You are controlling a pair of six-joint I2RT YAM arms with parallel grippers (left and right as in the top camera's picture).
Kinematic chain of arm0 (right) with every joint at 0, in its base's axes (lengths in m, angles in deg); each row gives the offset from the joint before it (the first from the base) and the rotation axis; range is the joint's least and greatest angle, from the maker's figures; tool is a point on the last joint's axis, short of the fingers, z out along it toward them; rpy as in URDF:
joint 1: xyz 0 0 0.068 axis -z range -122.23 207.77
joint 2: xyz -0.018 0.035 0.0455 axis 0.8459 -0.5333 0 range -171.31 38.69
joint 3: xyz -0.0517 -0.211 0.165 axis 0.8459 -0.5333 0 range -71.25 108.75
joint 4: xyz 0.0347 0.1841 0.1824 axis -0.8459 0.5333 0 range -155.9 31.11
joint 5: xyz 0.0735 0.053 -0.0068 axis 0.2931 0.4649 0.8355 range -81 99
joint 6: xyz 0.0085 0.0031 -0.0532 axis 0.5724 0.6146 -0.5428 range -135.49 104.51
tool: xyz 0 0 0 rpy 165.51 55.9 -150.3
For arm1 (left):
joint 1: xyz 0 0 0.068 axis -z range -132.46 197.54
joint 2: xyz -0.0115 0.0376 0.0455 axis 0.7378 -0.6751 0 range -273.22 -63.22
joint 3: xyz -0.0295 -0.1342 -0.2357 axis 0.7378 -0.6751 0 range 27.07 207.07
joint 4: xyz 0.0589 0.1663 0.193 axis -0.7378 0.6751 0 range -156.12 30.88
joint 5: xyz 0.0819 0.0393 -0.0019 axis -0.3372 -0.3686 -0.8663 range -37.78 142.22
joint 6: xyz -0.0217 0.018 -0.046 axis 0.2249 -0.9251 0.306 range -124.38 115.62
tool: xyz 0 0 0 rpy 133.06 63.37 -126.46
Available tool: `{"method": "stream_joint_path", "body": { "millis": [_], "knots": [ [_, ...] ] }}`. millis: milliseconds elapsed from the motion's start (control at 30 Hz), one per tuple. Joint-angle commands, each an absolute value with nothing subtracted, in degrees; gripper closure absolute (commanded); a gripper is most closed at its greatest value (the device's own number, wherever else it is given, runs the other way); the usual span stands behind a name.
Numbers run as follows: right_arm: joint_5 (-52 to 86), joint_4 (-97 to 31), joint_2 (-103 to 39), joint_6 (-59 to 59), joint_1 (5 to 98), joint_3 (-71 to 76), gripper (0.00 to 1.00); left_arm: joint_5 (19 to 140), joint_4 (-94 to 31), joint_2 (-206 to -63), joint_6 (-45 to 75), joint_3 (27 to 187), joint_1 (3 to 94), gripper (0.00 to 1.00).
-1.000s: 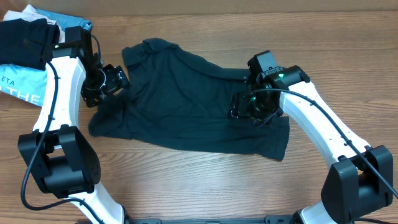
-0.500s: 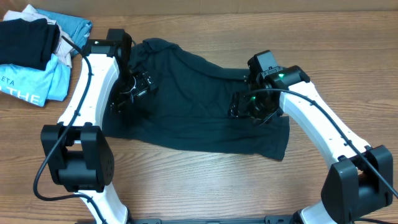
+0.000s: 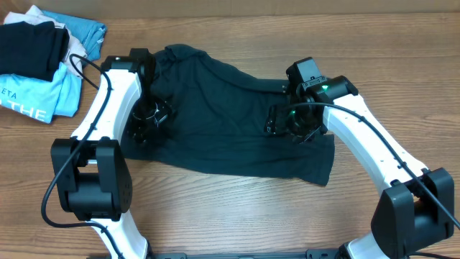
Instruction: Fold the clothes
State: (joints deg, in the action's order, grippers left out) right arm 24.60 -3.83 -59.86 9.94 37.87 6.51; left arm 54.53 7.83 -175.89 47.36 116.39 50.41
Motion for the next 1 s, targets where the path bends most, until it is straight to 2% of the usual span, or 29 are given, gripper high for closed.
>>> {"method": "stream_joint_path", "body": {
  "millis": [0, 100, 167, 433, 733, 800, 867, 900, 967],
  "knots": [
    [24.1, -4.1, -59.7, 9.6, 37.9, 6.3, 0.32, 53.7, 7.1, -176.4, 48.4, 115.9, 50.3, 0.24],
    [24.1, -4.1, -59.7, 9.6, 37.9, 6.3, 0.32, 53.7, 4.7, -176.4, 48.4, 113.6, 50.3, 0.25],
    [24.1, -3.9, -59.7, 9.6, 37.9, 6.3, 0.32, 54.2, 3.0, -176.4, 48.3, 111.7, 50.3, 0.31],
    [24.1, -3.9, -59.7, 9.6, 37.9, 6.3, 0.32, 54.9, 0.2, -176.4, 46.4, 110.5, 50.3, 0.96],
    [24.0, -4.1, -59.7, 9.6, 37.9, 6.3, 0.32, 58.9, 0.2, -176.4, 39.5, 117.6, 51.6, 0.96],
    [23.8, -4.1, -59.7, 9.6, 37.9, 6.3, 0.32, 58.9, 0.0, -176.4, 34.9, 121.9, 51.7, 0.68],
    [22.5, -4.1, -59.7, 9.6, 37.9, 6.3, 0.32, 58.9, -0.3, -176.4, 32.3, 126.1, 51.7, 0.16],
    [22.0, -4.1, -59.7, 9.6, 37.9, 6.3, 0.32, 59.3, -1.2, -176.4, 29.9, 127.9, 51.7, 0.16],
    [21.9, -4.1, -59.7, 9.6, 37.9, 6.3, 0.32, 58.2, -3.4, -176.4, 27.9, 128.7, 51.6, 0.63]
  ]
}}
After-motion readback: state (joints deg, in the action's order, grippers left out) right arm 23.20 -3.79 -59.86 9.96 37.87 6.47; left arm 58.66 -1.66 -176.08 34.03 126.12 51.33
